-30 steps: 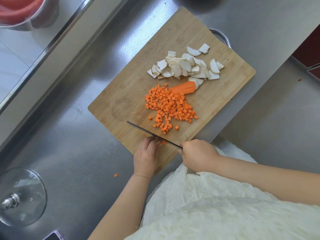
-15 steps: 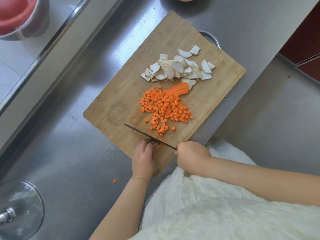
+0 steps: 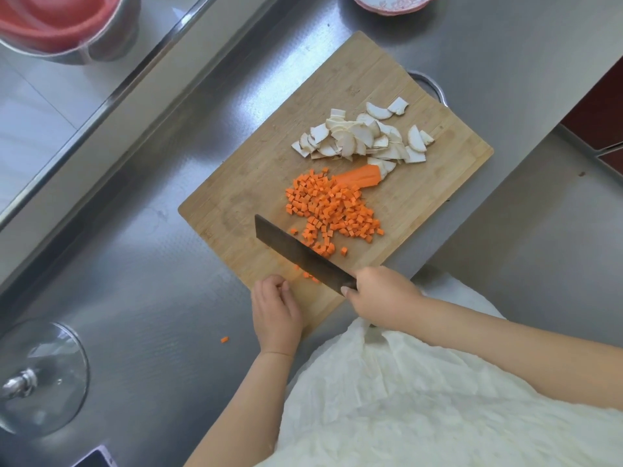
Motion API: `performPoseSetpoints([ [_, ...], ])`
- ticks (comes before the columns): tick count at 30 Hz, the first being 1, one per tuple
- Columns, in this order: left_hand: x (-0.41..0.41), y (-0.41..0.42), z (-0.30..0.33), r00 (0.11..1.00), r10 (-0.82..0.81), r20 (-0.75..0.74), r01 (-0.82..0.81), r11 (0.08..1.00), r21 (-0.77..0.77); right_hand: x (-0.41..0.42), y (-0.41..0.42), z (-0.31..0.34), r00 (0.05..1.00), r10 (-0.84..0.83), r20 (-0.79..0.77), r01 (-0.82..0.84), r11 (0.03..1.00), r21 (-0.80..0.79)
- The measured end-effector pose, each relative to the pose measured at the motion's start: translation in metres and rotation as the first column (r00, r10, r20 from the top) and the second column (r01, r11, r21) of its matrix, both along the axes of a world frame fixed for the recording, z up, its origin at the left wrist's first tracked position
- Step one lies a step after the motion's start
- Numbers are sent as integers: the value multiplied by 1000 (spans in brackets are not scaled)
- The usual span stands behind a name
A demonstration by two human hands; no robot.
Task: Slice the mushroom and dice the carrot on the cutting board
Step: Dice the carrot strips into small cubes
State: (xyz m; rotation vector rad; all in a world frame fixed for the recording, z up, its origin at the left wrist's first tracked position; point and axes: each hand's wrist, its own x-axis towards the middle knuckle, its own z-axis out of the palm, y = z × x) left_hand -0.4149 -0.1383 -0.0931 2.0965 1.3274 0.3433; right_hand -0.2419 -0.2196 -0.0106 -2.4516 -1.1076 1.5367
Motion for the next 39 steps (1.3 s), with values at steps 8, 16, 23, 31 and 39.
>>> performPoseSetpoints([
  [8,9,2,5,988,145,-61,-146,989,-20,22,13,-14,986,163,-38,-166,983,-77],
  [16,67,4,8,989,148,-14,-148,986,-73,93,31,-11,999,-37,33,39,998,-39],
  [23,122,17,24,967,-214,-142,245,933,263,131,38,11,961,-214,-178,223,974,35],
  [31,130,11,21,974,-131,-186,177,951,255,156,35,16,927,-265,-266,286,957,43],
  [39,152,42,80,942,134,308,-258,875,410,172,31,30,951,159,267,-220,951,218],
])
